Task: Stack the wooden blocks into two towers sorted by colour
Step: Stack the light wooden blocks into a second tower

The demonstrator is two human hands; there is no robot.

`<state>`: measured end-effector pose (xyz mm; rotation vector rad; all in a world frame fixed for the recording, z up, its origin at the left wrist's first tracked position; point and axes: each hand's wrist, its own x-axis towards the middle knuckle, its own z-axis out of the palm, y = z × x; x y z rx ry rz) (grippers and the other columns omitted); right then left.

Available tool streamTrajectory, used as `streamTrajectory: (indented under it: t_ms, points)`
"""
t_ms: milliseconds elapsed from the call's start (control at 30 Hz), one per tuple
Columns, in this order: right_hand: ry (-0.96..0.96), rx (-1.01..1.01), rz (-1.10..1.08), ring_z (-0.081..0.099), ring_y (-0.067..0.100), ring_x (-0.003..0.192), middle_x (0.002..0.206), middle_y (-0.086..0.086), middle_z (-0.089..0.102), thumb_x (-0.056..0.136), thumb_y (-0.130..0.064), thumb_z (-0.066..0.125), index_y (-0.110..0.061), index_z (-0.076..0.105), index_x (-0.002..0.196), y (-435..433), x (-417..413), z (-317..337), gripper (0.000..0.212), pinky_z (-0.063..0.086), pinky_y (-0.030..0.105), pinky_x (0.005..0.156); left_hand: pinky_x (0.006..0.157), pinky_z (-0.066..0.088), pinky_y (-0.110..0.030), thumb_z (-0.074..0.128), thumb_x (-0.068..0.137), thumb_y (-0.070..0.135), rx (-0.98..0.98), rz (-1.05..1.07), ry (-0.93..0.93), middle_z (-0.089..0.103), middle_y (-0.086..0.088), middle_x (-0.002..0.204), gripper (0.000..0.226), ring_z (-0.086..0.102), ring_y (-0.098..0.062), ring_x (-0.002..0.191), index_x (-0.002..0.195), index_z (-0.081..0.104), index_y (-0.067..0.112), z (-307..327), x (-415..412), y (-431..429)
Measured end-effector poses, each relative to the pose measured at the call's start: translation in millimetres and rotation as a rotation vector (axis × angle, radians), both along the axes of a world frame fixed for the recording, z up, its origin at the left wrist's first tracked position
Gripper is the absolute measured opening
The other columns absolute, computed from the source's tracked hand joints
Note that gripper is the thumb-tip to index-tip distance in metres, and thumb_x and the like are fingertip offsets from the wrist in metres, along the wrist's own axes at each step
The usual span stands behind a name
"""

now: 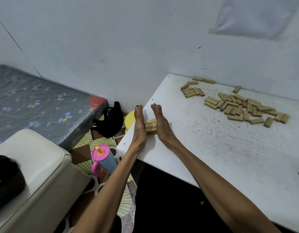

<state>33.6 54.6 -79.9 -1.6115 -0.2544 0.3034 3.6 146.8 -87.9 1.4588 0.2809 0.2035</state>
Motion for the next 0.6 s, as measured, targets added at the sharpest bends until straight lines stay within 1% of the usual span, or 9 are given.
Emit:
streamTrajectory:
  t_ms: [67, 133, 167, 233, 300, 367, 467, 533, 600]
  points:
    - [-0.002, 0.009, -0.011, 0.021, -0.001, 0.154, 0.169, -0.012, 0.026, 0.096, -0.071, 0.018, -0.024, 0.028, 0.163, 0, 0, -2, 0.083, 0.013, 0.025, 0.126, 0.131, 0.005, -0.037, 0.031, 0.064, 0.108, 0.019, -0.004, 0.013, 0.014, 0.017, 0.172, 0.131, 0.009, 0.005, 0.155, 0.166, 0.02, 0.027, 0, 0, -1]
    - [-0.001, 0.02, -0.008, 0.02, 0.0, 0.154, 0.169, -0.011, 0.025, 0.103, -0.065, 0.016, -0.023, 0.027, 0.164, -1, 0, -3, 0.074, 0.012, 0.025, 0.127, 0.131, 0.003, -0.033, 0.03, 0.063, 0.108, 0.031, -0.01, 0.022, 0.011, 0.017, 0.172, 0.132, 0.007, 0.005, 0.155, 0.166, 0.017, 0.027, 3, -2, -2]
    - [0.001, 0.018, -0.002, 0.019, 0.0, 0.154, 0.17, -0.011, 0.025, 0.103, -0.066, 0.015, -0.024, 0.026, 0.164, -2, -1, -2, 0.075, 0.012, 0.027, 0.127, 0.129, 0.003, -0.03, 0.029, 0.063, 0.108, 0.037, -0.016, 0.02, 0.009, 0.017, 0.172, 0.132, 0.005, 0.006, 0.155, 0.166, 0.016, 0.027, 6, -3, -3]
    - [0.007, 0.017, 0.009, 0.019, -0.001, 0.154, 0.17, -0.013, 0.024, 0.092, -0.078, 0.016, -0.027, 0.023, 0.164, -2, -1, 0, 0.089, 0.011, 0.029, 0.128, 0.126, 0.005, -0.025, 0.027, 0.071, 0.103, 0.038, -0.034, 0.007, 0.007, 0.014, 0.173, 0.124, 0.005, 0.008, 0.153, 0.166, 0.014, 0.025, 10, -4, -6]
    - [0.013, 0.027, 0.011, 0.019, -0.001, 0.154, 0.169, -0.015, 0.024, 0.082, -0.087, 0.018, -0.03, 0.021, 0.164, -2, 0, -1, 0.1, 0.012, 0.032, 0.129, 0.126, 0.005, -0.025, 0.027, 0.076, 0.099, 0.013, -0.027, 0.007, 0.007, 0.013, 0.173, 0.118, 0.005, 0.006, 0.153, 0.166, 0.014, 0.024, 11, -4, -7]
    - [0.011, 0.023, 0.006, 0.021, -0.001, 0.154, 0.168, -0.016, 0.027, 0.088, -0.083, 0.017, -0.03, 0.022, 0.164, -3, 1, -3, 0.093, 0.013, 0.036, 0.13, 0.129, 0.003, -0.03, 0.029, 0.068, 0.1, -0.017, 0.001, 0.019, 0.009, 0.015, 0.172, 0.126, 0.006, 0.004, 0.156, 0.166, 0.014, 0.024, 10, -2, -5]
    - [-0.001, 0.024, -0.009, 0.022, 0.002, 0.154, 0.167, -0.013, 0.031, 0.104, -0.066, 0.016, -0.027, 0.025, 0.164, -3, 0, -5, 0.073, 0.013, 0.038, 0.13, 0.131, 0.005, -0.033, 0.031, 0.062, 0.106, -0.046, 0.001, 0.01, 0.013, 0.015, 0.172, 0.133, 0.01, 0.004, 0.155, 0.166, 0.015, 0.025, 7, 0, -4]
    - [-0.005, 0.019, -0.007, 0.022, 0.002, 0.154, 0.168, -0.012, 0.029, 0.108, -0.06, 0.016, -0.025, 0.025, 0.164, -3, 0, -5, 0.067, 0.013, 0.036, 0.13, 0.131, 0.005, -0.033, 0.029, 0.067, 0.101, -0.037, -0.008, 0.011, 0.013, 0.014, 0.172, 0.126, 0.012, 0.004, 0.155, 0.166, 0.015, 0.024, 8, 0, -3]
    - [-0.013, 0.02, -0.004, 0.021, 0.002, 0.154, 0.169, -0.011, 0.027, 0.107, -0.06, 0.017, -0.025, 0.023, 0.165, -4, -1, -3, 0.067, 0.013, 0.034, 0.13, 0.131, 0.007, -0.032, 0.026, 0.071, 0.094, -0.052, 0.004, 0.015, 0.015, 0.013, 0.172, 0.12, 0.015, 0.003, 0.155, 0.166, 0.015, 0.023, 10, 0, -3]
